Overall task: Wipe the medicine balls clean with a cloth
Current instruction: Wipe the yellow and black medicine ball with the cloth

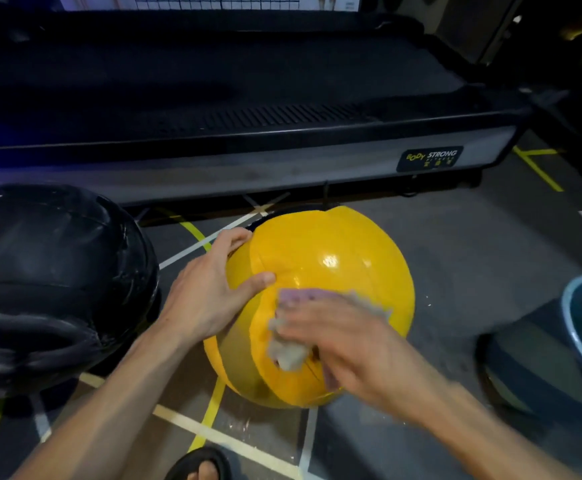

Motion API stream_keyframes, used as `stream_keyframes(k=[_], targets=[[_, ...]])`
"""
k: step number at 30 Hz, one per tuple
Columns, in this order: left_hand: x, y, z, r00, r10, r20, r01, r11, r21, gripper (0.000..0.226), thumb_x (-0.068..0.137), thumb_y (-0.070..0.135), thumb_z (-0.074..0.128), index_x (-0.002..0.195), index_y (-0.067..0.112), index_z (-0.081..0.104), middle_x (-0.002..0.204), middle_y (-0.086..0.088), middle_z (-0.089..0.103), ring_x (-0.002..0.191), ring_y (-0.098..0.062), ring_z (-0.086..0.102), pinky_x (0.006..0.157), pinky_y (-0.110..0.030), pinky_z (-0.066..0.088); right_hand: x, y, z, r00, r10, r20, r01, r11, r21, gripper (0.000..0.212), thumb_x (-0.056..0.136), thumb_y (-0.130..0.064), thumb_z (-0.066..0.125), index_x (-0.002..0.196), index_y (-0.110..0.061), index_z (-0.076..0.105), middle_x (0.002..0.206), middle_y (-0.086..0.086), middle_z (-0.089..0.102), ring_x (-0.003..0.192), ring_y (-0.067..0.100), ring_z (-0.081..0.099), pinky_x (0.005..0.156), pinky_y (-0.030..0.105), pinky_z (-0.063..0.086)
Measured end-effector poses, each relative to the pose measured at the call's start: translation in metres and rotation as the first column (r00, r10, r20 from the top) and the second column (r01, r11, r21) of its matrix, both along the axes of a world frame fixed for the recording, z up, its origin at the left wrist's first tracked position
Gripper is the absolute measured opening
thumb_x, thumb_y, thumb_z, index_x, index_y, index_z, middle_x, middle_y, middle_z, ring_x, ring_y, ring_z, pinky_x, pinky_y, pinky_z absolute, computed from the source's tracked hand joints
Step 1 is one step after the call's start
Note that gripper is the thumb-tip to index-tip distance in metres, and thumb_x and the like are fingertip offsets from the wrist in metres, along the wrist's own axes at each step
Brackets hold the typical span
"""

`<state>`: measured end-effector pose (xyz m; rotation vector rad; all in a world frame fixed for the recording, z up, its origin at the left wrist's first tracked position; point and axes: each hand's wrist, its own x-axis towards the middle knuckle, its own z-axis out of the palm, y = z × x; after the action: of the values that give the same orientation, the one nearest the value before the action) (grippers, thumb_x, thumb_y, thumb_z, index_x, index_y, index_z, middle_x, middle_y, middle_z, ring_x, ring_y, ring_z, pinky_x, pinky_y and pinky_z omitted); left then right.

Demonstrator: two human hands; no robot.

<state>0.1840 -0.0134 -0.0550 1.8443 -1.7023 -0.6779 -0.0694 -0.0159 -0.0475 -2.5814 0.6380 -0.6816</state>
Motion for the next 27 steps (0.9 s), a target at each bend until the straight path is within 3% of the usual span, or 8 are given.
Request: stream_keyframes(k=[3,8,11,15,18,21,24,27], targets=[[0.002,-0.012,0.007,0.999,-0.011,-0.050,0.010,1.000,-0.004,0.073,0.090,0.060,0.059,0.154,0.039,0.031,0.157,0.011,0.041,0.139,-0.016,0.044,0.105,-0.031,0.040,-0.030,0.005,-0.025,0.959,-0.222,0.179,0.188,0.964,0.185,0.030,0.100,-0.013,0.059,0.128,-0.007,0.069,0.146,0.013,0.055,0.132,0.021,0.057,0.104,0.032,0.050],[-0.008,-0.037,0.030,0.995,-0.062,0.083,0.077,0.977,-0.197,0.059,0.102,0.030,0.062,0.155,0.039,0.037,0.163,0.007,0.033,0.149,-0.020,0.031,0.122,-0.047,0.029,-0.050,-0.014,-0.045,0.858,-0.484,0.173,0.435,0.863,0.258,0.045,0.100,-0.004,0.054,0.145,-0.006,0.051,0.157,0.006,0.042,0.150,0.013,0.032,0.123,0.027,0.025],[-0.042,-0.050,0.044,0.965,-0.225,0.132,0.247,0.951,-0.185,0.062,0.095,0.058,0.057,0.153,0.043,0.040,0.164,0.013,0.031,0.150,-0.016,0.025,0.121,-0.040,0.023,-0.032,-0.021,-0.056,0.810,-0.562,0.169,0.530,0.824,0.200,0.054,0.099,0.000,0.059,0.150,-0.012,0.046,0.161,0.001,0.036,0.152,0.013,0.027,0.124,0.028,0.021],[-0.056,-0.066,0.025,0.874,-0.311,0.374,0.333,0.943,0.005,0.106,0.068,0.096,0.051,0.158,0.048,0.023,0.171,0.013,0.011,0.158,-0.022,0.005,0.127,-0.054,0.009,-0.038,-0.042,-0.066,0.767,-0.599,0.230,0.549,0.798,0.248,0.047,0.101,-0.006,0.058,0.147,-0.015,0.052,0.152,0.002,0.050,0.141,0.011,0.045,0.119,0.029,0.034],[-0.036,-0.084,0.020,0.890,-0.299,0.345,0.314,0.949,0.011,0.112,0.063,0.097,0.055,0.158,0.046,0.024,0.171,0.012,0.013,0.157,-0.023,0.010,0.126,-0.057,0.013,-0.052,-0.055,-0.083,0.504,-0.853,0.135,0.626,0.469,0.623,0.035,0.103,-0.011,0.055,0.134,-0.026,0.065,0.117,-0.003,0.073,0.094,0.005,0.070,0.087,0.035,0.060],[-0.010,-0.097,0.024,0.936,-0.275,0.221,0.269,0.962,0.057,0.112,0.058,0.090,0.059,0.157,0.046,0.027,0.168,0.014,0.017,0.153,-0.021,0.019,0.124,-0.052,0.020,-0.061,-0.068,-0.098,0.252,-0.967,0.021,0.448,0.136,0.884,0.025,0.101,-0.013,0.061,0.122,-0.023,0.071,0.107,0.002,0.074,0.080,0.000,0.069,0.070,0.020,0.058],[0.012,-0.105,0.026,0.970,-0.230,0.073,0.219,0.967,0.132,0.110,0.055,0.084,0.067,0.153,0.053,0.027,0.164,0.022,0.018,0.149,-0.017,0.024,0.120,-0.052,0.028,-0.050,-0.082,-0.100,0.211,-0.977,0.027,0.289,0.089,0.953,0.029,0.100,-0.010,0.061,0.126,-0.019,0.068,0.103,-0.006,0.071,0.085,0.002,0.067,0.067,0.015,0.057],[0.022,-0.111,0.024,0.979,-0.203,-0.006,0.202,0.968,0.147,0.107,0.054,0.079,0.072,0.150,0.056,0.031,0.161,0.024,0.022,0.144,-0.013,0.028,0.117,-0.049,0.032,-0.020,-0.092,-0.099,0.312,-0.949,0.047,0.266,0.135,0.955,0.026,0.102,-0.025,0.059,0.126,-0.025,0.070,0.104,0.007,0.074,0.087,0.013,0.069,0.065,0.031,0.060]])
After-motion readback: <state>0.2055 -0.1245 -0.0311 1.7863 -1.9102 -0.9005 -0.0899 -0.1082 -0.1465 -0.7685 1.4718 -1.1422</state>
